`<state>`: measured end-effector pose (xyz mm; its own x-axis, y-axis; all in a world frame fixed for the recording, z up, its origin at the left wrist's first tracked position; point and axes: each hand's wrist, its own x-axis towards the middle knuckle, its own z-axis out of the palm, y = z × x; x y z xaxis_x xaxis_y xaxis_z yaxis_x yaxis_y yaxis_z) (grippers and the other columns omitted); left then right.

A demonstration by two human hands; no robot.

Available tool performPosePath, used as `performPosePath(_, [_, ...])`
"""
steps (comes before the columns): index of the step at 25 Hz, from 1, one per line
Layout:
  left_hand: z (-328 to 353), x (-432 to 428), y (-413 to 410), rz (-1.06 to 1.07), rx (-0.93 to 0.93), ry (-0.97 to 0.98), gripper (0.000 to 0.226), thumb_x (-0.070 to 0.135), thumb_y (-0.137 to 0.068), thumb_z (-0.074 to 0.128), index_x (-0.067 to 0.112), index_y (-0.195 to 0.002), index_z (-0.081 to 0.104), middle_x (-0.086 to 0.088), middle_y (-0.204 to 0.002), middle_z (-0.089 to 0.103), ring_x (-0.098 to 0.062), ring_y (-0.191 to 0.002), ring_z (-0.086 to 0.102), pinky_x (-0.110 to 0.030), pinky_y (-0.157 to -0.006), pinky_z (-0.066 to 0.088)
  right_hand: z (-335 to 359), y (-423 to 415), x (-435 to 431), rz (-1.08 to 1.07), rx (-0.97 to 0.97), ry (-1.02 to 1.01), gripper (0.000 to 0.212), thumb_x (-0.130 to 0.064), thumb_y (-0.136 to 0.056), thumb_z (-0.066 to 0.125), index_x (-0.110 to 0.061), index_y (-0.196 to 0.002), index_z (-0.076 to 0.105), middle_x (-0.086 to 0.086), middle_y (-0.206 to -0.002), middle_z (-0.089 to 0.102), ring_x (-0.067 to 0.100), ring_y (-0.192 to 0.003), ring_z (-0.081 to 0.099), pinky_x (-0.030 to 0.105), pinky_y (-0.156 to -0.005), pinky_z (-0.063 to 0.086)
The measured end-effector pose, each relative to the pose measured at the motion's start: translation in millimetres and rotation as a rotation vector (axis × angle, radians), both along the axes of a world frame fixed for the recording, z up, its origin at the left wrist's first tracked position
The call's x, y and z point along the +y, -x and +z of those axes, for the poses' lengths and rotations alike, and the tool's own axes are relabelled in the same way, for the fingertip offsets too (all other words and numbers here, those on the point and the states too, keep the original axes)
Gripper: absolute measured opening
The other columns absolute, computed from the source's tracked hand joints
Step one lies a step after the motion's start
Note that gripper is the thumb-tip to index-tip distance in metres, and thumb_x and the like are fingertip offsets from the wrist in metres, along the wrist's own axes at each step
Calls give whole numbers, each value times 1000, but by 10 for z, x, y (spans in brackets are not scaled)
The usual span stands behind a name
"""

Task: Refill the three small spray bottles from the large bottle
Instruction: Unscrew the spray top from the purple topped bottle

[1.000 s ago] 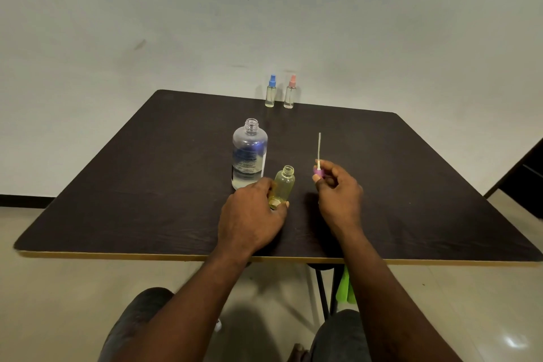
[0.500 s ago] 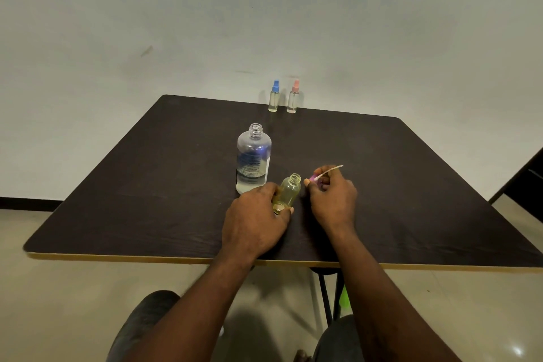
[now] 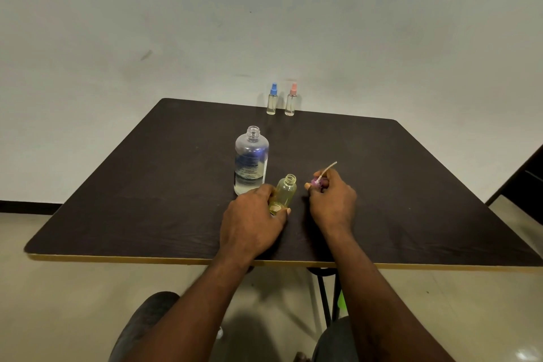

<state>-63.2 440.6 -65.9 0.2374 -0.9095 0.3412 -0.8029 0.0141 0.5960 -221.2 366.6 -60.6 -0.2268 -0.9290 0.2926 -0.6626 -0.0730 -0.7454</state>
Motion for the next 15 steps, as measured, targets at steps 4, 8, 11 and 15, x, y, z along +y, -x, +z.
performPosePath(4, [-4,6,3,5,-2,4,38,60,-82,71,35,-110,65,14,-96,73,-11,-86,67,-38,-75,60,0,4,2,9,22,-1,28,-28,-93,77,-30,-119,68,-5,-102,71,11,-90,66,30,-74,55])
performPosePath(8, [-9,1,4,8,-5,10,39,59,-82,72,33,-110,66,12,-97,74,-11,-87,68,-38,-76,60,9,-2,13,6,2,13,41,-29,-88,81,-28,-125,64,-7,-100,70,13,-92,66,33,-78,56])
performPosePath(11, [-7,-4,2,7,-5,15,38,59,-83,72,33,-110,66,12,-98,74,-11,-87,68,-37,-76,60,18,-3,15,4,4,8,45,-32,-88,81,-28,-128,61,-6,-102,69,14,-94,66,33,-80,56])
performPosePath(15, [-21,-15,-2,16,-3,16,39,59,-82,73,34,-111,66,13,-97,74,-10,-86,68,-36,-76,60,36,3,19,-15,-42,7,52,-34,-88,81,-26,-132,54,-6,-105,69,15,-96,66,32,-80,54])
